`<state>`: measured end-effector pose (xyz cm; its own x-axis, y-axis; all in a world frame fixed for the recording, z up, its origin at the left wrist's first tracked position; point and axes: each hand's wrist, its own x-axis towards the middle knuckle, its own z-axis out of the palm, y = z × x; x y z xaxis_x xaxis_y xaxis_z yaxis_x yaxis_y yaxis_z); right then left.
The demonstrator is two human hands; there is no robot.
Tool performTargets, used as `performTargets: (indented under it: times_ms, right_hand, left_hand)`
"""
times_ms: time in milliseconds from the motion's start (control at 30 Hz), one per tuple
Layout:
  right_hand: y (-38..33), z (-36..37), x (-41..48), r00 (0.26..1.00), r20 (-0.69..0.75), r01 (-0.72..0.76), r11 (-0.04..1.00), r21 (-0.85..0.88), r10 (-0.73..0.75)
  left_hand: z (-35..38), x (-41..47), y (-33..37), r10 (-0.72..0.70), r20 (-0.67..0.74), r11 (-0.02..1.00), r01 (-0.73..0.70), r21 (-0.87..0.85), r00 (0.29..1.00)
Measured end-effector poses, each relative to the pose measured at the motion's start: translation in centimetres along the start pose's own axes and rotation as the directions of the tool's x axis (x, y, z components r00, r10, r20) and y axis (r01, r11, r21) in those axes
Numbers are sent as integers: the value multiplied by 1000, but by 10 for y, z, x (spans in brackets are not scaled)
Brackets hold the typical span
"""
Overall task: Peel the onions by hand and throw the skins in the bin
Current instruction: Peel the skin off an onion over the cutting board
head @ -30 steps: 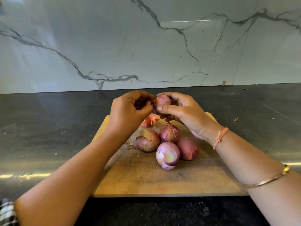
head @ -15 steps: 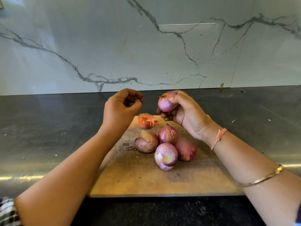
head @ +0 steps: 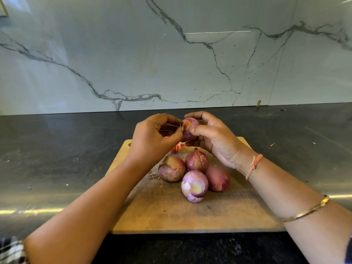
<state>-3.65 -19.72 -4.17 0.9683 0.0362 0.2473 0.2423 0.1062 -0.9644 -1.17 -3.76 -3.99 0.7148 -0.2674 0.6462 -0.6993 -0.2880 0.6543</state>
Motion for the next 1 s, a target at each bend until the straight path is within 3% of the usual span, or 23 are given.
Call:
performTargets:
  times_ms: [267, 533, 1000]
  right_hand:
    - [-4, 3, -3, 1000, -13, -5, 996, 92, 6]
    - [-4, 5, -3, 1000, 9, -13, 998, 68, 13]
    - [-7, 3, -1, 999, 21, -37, 985, 170, 34]
  left_hand:
    - [0, 0, -1, 70, 6, 997, -70, 44, 998]
    - [1, 1, -1, 8, -61, 999, -6, 41, 998]
    - [0, 3, -2, -67, -100, 998, 69, 15, 993]
